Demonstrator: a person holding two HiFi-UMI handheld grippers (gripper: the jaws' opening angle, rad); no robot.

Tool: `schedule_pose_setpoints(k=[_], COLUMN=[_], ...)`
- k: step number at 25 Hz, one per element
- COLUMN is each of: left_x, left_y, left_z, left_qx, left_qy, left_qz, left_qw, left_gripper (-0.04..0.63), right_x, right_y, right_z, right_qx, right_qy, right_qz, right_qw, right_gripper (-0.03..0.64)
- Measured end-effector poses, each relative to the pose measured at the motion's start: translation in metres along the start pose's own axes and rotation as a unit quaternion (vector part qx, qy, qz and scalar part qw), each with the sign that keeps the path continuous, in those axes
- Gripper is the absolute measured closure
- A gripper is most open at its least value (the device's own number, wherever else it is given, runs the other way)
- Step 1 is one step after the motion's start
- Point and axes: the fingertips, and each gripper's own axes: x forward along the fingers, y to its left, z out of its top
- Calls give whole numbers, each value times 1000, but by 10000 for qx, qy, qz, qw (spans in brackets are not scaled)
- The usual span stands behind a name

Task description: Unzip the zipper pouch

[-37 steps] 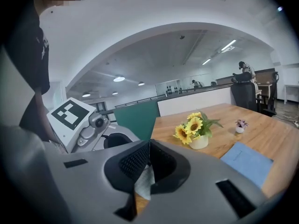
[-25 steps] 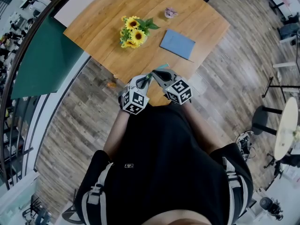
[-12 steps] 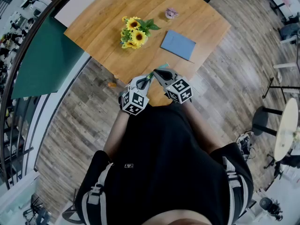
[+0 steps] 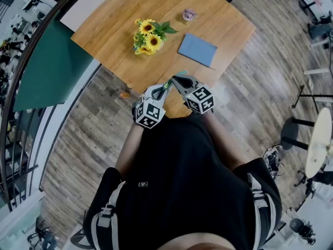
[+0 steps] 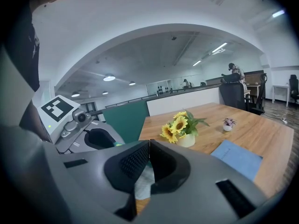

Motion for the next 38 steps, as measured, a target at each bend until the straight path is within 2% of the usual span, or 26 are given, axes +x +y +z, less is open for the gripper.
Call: schedule_pose_setpoints(k=[25, 38], left_x=[-7, -11], left_y=[-7, -5], left_z=[4, 8], left_qx=[130, 29], left_qy=[-57, -142], left_qz=[-72, -92], left_qw=[9999, 9999], left_gripper=[580, 581], right_x=[-8, -12], right_y=[-12, -25], right_z=[-8, -10], right_qx=[35, 154], right_qy=[16, -31], right_qz=[-246, -431], right_qw=[9997, 9989], right_gripper=[609, 609])
